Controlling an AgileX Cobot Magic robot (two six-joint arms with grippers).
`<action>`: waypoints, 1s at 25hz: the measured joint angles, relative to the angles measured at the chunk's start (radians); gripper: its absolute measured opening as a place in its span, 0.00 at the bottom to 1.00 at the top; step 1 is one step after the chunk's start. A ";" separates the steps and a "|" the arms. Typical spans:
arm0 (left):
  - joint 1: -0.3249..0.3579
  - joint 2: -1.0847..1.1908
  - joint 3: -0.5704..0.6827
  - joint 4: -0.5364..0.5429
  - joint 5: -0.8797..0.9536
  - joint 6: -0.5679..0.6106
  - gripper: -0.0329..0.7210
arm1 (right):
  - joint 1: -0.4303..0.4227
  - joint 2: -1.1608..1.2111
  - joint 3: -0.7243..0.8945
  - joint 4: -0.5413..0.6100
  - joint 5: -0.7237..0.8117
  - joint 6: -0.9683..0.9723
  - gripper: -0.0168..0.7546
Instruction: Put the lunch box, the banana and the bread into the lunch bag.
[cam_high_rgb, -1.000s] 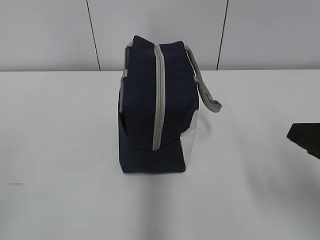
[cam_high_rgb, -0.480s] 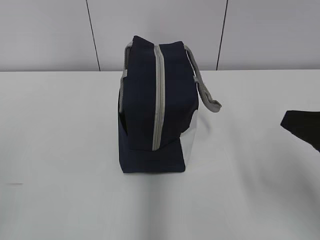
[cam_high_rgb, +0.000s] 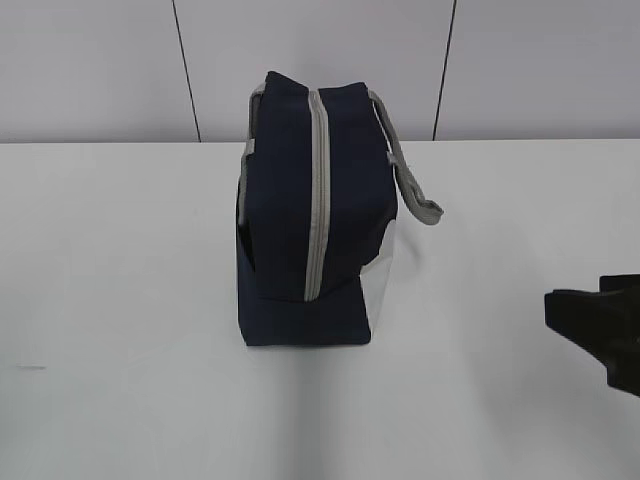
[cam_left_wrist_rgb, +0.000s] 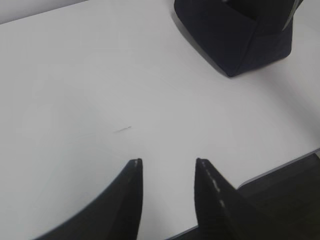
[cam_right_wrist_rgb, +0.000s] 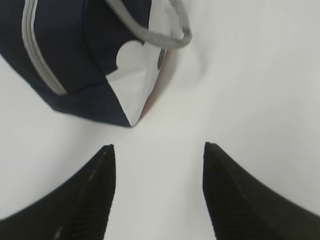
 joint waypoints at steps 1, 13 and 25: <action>0.000 0.000 0.000 0.000 0.000 0.000 0.37 | 0.004 0.000 -0.034 0.119 0.063 -0.151 0.59; 0.000 0.000 0.000 0.000 0.000 0.000 0.36 | 0.004 -0.219 -0.200 0.323 0.720 -0.522 0.59; 0.000 0.000 0.000 0.000 -0.002 0.000 0.36 | 0.004 -0.537 -0.101 0.317 0.867 -0.529 0.59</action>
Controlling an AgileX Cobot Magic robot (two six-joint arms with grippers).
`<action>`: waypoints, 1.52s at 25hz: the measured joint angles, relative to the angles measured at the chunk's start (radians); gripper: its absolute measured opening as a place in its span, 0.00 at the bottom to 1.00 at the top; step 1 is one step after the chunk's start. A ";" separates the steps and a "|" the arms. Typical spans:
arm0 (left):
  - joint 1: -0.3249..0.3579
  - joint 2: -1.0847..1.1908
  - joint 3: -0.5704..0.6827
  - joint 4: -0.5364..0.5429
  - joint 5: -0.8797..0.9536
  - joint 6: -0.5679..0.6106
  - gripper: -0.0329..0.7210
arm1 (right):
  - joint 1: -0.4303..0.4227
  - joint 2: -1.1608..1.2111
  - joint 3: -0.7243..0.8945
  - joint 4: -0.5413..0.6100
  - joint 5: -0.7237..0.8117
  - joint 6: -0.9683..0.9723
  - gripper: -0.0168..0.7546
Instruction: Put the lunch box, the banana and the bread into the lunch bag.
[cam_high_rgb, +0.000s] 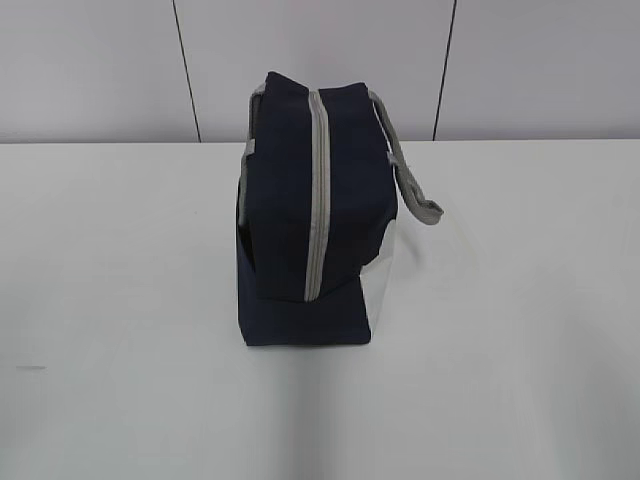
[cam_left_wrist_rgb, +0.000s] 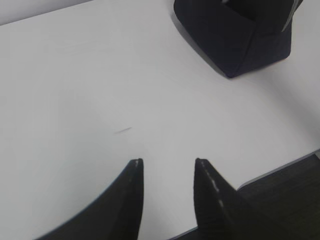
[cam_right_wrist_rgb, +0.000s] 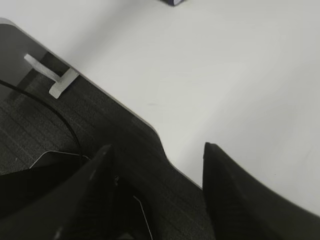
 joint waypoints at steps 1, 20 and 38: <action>0.000 0.000 0.000 0.000 0.000 0.000 0.36 | 0.000 -0.015 0.000 -0.004 -0.002 0.004 0.59; 0.000 0.000 0.000 0.000 -0.004 0.000 0.36 | 0.000 -0.043 0.001 -0.014 -0.002 0.010 0.59; 0.197 -0.036 0.000 0.000 -0.004 0.000 0.36 | -0.385 -0.129 0.001 -0.014 -0.002 0.011 0.59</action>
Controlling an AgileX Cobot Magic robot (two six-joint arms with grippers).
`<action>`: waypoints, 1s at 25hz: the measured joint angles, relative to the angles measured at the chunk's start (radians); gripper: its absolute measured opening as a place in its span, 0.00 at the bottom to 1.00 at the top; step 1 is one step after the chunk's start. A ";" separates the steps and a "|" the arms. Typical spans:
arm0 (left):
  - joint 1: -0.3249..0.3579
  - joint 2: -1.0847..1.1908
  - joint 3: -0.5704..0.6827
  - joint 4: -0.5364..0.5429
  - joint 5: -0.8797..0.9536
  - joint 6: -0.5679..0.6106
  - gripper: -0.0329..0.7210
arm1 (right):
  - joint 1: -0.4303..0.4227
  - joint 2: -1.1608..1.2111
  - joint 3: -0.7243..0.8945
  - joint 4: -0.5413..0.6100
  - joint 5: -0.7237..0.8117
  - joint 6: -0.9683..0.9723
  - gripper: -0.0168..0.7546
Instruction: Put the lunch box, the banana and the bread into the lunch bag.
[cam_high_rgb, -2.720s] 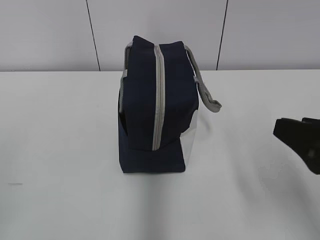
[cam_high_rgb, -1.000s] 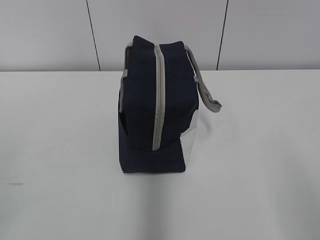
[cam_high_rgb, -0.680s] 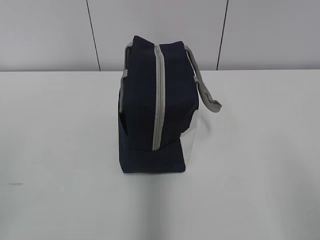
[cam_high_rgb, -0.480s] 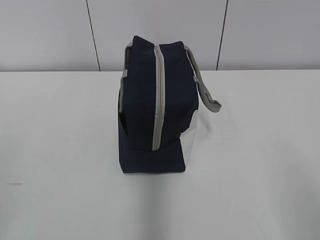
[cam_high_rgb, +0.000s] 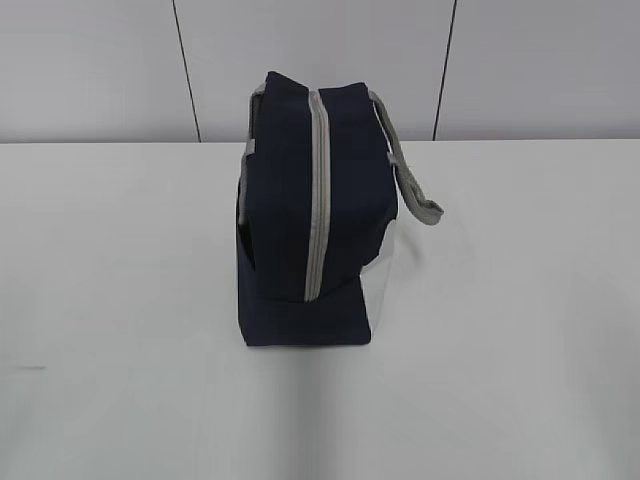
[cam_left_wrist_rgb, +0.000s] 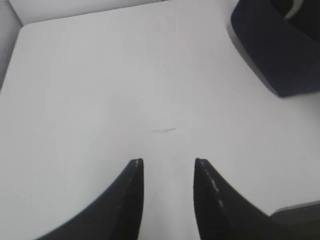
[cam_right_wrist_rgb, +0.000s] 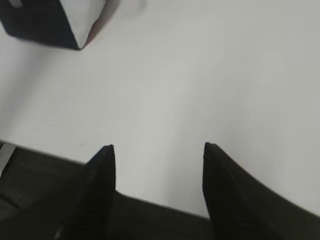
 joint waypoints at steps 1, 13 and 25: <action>0.026 -0.011 0.000 0.000 0.000 0.000 0.36 | -0.032 -0.024 0.000 0.000 0.000 0.000 0.59; 0.107 -0.037 0.002 0.000 0.000 0.000 0.36 | -0.183 -0.151 0.000 0.000 0.000 0.000 0.59; 0.107 -0.037 0.002 0.000 0.000 0.000 0.36 | -0.184 -0.151 0.000 0.000 0.000 0.000 0.59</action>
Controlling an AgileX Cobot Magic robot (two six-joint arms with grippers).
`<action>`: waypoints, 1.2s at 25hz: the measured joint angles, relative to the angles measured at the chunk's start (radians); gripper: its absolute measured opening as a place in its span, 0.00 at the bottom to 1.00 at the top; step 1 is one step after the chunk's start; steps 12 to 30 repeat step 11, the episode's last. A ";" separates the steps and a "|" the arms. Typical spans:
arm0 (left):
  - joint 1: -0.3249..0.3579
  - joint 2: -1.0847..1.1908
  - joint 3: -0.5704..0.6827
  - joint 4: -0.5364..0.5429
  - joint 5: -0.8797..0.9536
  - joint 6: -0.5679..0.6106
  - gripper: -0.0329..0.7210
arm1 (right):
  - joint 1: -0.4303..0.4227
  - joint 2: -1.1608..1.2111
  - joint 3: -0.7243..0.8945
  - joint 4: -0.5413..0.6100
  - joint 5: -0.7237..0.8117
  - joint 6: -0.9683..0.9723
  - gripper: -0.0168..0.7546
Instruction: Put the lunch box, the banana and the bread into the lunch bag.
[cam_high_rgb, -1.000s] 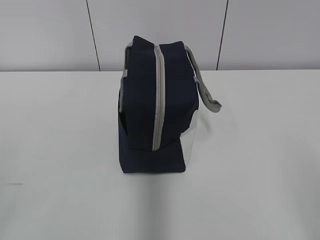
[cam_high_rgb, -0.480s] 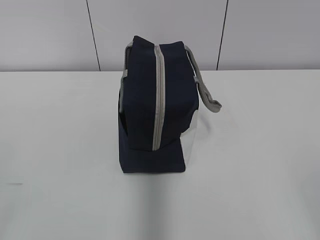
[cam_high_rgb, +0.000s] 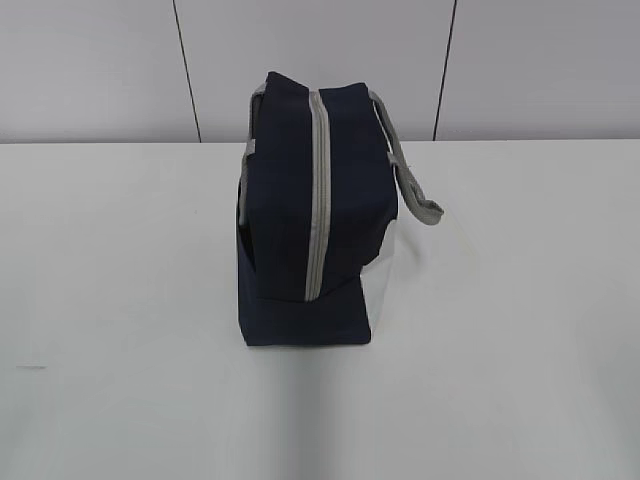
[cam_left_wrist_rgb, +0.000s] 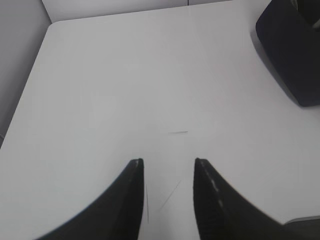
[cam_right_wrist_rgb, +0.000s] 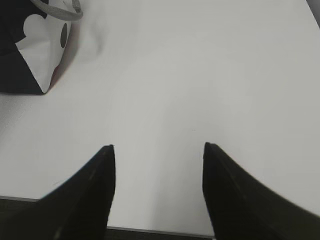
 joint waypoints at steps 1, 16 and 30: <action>0.000 0.000 0.000 0.000 0.000 0.000 0.36 | 0.000 0.000 0.000 0.000 0.000 0.000 0.59; 0.000 0.000 0.000 0.000 0.000 0.000 0.36 | 0.000 0.000 0.000 0.000 0.000 0.000 0.59; 0.000 0.000 0.000 0.000 0.000 0.000 0.36 | 0.000 0.000 0.000 0.000 0.000 0.000 0.59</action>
